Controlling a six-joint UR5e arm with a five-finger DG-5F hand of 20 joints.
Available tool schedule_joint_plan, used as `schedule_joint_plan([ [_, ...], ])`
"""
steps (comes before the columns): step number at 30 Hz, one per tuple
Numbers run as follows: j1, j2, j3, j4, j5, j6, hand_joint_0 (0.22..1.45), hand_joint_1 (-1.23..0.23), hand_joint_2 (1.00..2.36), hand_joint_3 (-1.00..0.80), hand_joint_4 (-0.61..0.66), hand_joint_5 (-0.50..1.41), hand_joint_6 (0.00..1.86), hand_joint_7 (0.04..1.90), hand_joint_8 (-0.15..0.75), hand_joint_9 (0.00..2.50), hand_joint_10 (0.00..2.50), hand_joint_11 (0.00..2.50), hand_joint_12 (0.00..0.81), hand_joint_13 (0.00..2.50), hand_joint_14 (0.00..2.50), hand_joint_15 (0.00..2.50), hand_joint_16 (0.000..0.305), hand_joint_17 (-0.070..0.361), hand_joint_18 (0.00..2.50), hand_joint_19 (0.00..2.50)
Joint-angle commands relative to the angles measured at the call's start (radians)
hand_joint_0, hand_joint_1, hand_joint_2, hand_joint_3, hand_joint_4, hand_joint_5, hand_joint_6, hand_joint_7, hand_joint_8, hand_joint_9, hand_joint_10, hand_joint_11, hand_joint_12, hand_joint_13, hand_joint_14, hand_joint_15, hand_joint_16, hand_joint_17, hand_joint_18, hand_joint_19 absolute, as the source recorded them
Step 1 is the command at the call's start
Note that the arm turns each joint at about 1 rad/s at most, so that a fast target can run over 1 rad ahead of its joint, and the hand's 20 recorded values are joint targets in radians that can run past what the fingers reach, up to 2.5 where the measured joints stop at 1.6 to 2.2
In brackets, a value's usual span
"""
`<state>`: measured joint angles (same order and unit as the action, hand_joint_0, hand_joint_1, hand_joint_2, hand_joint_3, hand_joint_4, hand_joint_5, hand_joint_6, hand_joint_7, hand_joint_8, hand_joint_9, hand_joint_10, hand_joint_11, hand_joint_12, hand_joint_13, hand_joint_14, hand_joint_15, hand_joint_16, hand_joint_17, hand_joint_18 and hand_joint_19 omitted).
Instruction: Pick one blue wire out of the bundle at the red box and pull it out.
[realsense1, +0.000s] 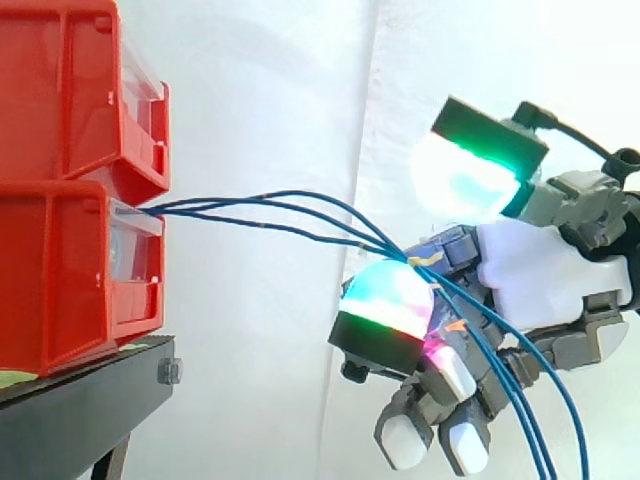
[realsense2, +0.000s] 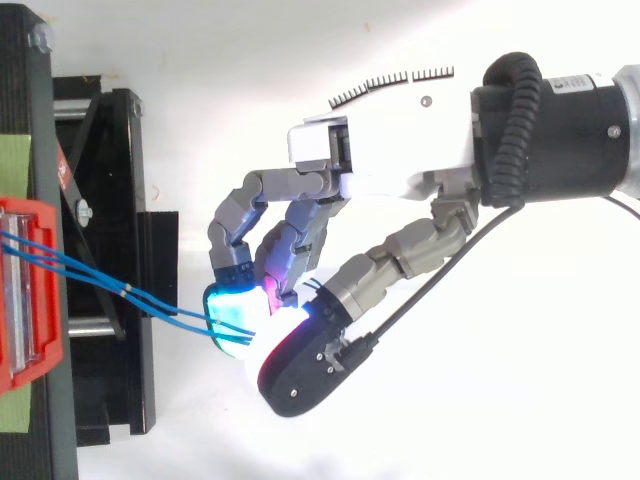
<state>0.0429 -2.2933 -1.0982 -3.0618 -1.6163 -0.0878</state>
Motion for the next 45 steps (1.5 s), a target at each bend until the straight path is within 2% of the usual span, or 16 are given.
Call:
schedule_joint_plan([
  [1, -0.001, 0.0, 0.0, 0.0, -0.002, 0.002, 0.55, -0.76, 1.0, -0.44, 0.14, -0.2, 0.92, 1.0, 0.328, 0.82, 0.01, 0.59, 0.429, 0.67, 0.02, 0.39, 0.056, 0.127, 0.67, 0.5],
  [5, -0.001, 0.0, 0.0, 0.0, -0.002, 0.002, 0.58, -0.73, 1.01, -0.33, 0.12, -0.2, 0.92, 1.02, 0.326, 0.83, 0.01, 0.59, 0.422, 0.67, 0.01, 0.39, 0.055, 0.123, 0.67, 0.5],
  [12, -0.001, 0.006, 0.0, 0.0, -0.002, 0.003, 0.63, -0.77, 1.01, -0.28, 0.05, -0.2, 0.92, 1.03, 0.324, 0.83, 0.02, 0.59, 0.419, 0.69, 0.01, 0.39, 0.054, 0.12, 0.67, 0.49],
  [16, -0.003, 0.015, 0.0, 0.0, 0.0, 0.003, 0.66, -0.81, 1.01, -0.33, 0.04, -0.21, 0.93, 0.99, 0.319, 0.83, 0.02, 0.59, 0.418, 0.69, 0.01, 0.38, 0.053, 0.12, 0.68, 0.48],
  [22, -0.009, 0.023, 0.001, -0.02, -0.011, 0.003, 0.69, -0.85, 1.0, -0.5, 0.13, -0.21, 0.92, 0.96, 0.315, 0.82, 0.01, 0.58, 0.414, 0.7, 0.01, 0.37, 0.053, 0.12, 0.7, 0.46],
  [25, -0.011, 0.025, 0.0, -0.021, -0.014, 0.002, 0.64, -0.81, 1.0, -0.5, 0.16, -0.21, 0.92, 0.95, 0.316, 0.82, 0.01, 0.58, 0.415, 0.7, 0.01, 0.38, 0.053, 0.12, 0.7, 0.47],
  [29, -0.012, 0.026, 0.0, -0.032, -0.017, 0.003, 0.51, -0.63, 1.0, -0.5, 0.19, -0.21, 0.92, 0.94, 0.341, 0.83, 0.01, 0.59, 0.441, 0.71, 0.01, 0.39, 0.058, 0.13, 0.72, 0.49],
  [32, -0.011, 0.026, 0.0, -0.031, -0.017, 0.003, 0.49, -0.49, 1.0, -0.5, 0.2, -0.2, 0.91, 0.94, 0.356, 0.84, 0.02, 0.58, 0.459, 0.71, 0.01, 0.39, 0.061, 0.138, 0.72, 0.5],
  [36, -0.011, 0.028, 0.0, -0.031, -0.017, 0.003, 0.48, -0.42, 1.0, -0.5, 0.2, -0.2, 0.91, 0.96, 0.364, 0.84, 0.01, 0.58, 0.463, 0.71, 0.01, 0.4, 0.063, 0.142, 0.71, 0.51],
  [39, -0.011, 0.026, 0.0, -0.031, -0.017, 0.003, 0.52, -0.53, 1.0, -0.5, 0.18, -0.2, 0.91, 0.96, 0.349, 0.84, 0.02, 0.58, 0.442, 0.7, 0.01, 0.4, 0.059, 0.134, 0.68, 0.5],
  [41, -0.011, 0.026, 0.001, -0.029, -0.017, 0.003, 0.59, -0.67, 1.01, -0.42, 0.17, -0.2, 0.91, 0.96, 0.324, 0.83, 0.02, 0.58, 0.419, 0.69, 0.01, 0.4, 0.055, 0.124, 0.65, 0.49],
  [45, -0.011, 0.026, 0.0, -0.029, -0.017, 0.003, 0.65, -0.77, 1.01, -0.41, 0.13, -0.21, 0.92, 0.95, 0.31, 0.77, 0.01, 0.57, 0.412, 0.68, 0.01, 0.38, 0.054, 0.121, 0.65, 0.46],
])
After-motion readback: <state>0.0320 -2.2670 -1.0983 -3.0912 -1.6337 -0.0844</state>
